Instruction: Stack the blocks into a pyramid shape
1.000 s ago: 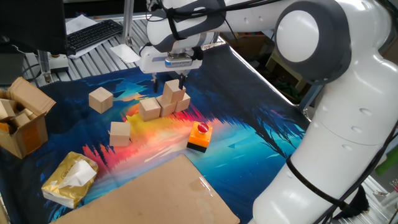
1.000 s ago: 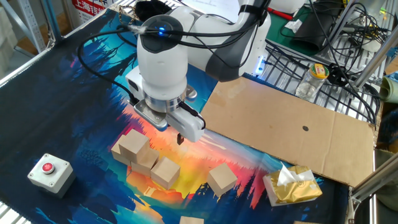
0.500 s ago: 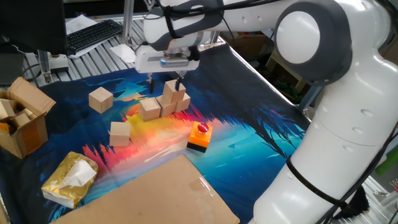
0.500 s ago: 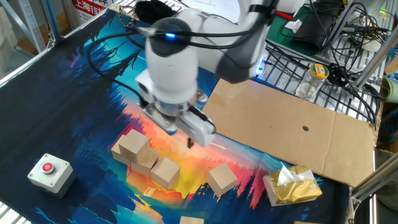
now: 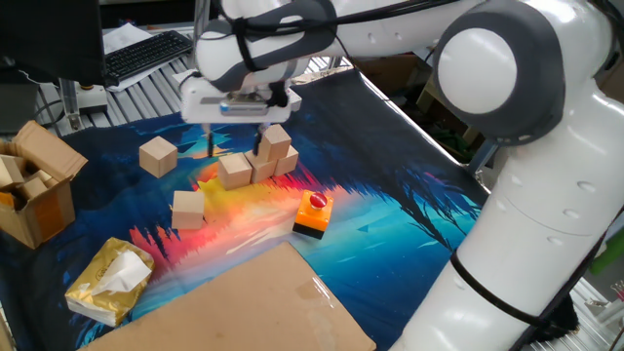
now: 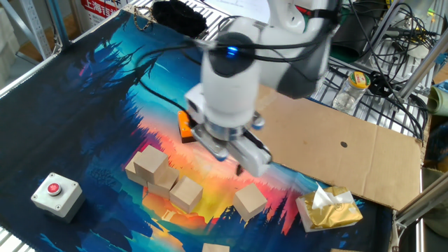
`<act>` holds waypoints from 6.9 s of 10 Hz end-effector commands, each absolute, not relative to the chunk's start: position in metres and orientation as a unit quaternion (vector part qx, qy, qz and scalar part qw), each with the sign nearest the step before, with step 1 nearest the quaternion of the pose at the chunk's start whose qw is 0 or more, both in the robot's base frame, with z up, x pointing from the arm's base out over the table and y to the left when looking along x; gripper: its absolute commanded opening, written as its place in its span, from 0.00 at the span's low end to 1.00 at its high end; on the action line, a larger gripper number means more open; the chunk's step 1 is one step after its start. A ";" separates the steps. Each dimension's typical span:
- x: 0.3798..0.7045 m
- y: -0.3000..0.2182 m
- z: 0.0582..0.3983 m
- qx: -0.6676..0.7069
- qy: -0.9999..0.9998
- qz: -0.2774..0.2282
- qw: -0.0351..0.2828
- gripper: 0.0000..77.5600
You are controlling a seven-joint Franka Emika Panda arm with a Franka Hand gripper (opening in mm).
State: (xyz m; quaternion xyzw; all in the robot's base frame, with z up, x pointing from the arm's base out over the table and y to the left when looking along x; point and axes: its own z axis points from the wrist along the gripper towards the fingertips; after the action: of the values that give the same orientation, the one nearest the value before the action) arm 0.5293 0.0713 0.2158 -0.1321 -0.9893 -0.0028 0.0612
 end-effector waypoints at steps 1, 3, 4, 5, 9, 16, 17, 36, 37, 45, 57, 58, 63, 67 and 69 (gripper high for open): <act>0.489 0.155 0.201 -0.205 -0.977 -0.009 0.059 1.00; 0.485 0.163 0.197 -0.211 -0.976 -0.010 0.051 1.00; 0.481 0.172 0.187 -0.224 -0.974 -0.013 0.035 1.00; 0.480 0.172 0.185 -0.225 -0.974 -0.014 0.034 1.00; 0.487 0.176 0.160 -0.239 -0.971 -0.017 0.015 1.00; 0.499 0.177 0.128 -0.254 -0.967 -0.022 -0.001 1.00; 0.499 0.177 0.127 -0.253 -0.967 -0.023 -0.001 1.00; 0.517 0.174 0.108 -0.228 -0.974 -0.013 -0.015 1.00; 0.517 0.174 0.108 -0.227 -0.974 -0.011 -0.017 1.00; 0.518 0.172 0.106 -0.226 -0.974 -0.004 -0.015 1.00; 0.518 0.171 0.105 -0.226 -0.974 -0.008 -0.013 1.00; 0.518 0.171 0.105 -0.226 -0.974 -0.008 -0.013 0.02; 0.518 0.171 0.105 -0.226 -0.974 -0.008 -0.013 0.02; 0.518 0.171 0.105 -0.226 -0.974 -0.008 -0.013 0.02; 0.518 0.171 0.105 -0.226 -0.974 -0.008 -0.013 0.02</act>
State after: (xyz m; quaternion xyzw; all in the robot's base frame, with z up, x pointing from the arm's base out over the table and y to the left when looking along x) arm 0.5176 0.1708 0.1043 -0.2253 -0.9742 -0.0078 -0.0128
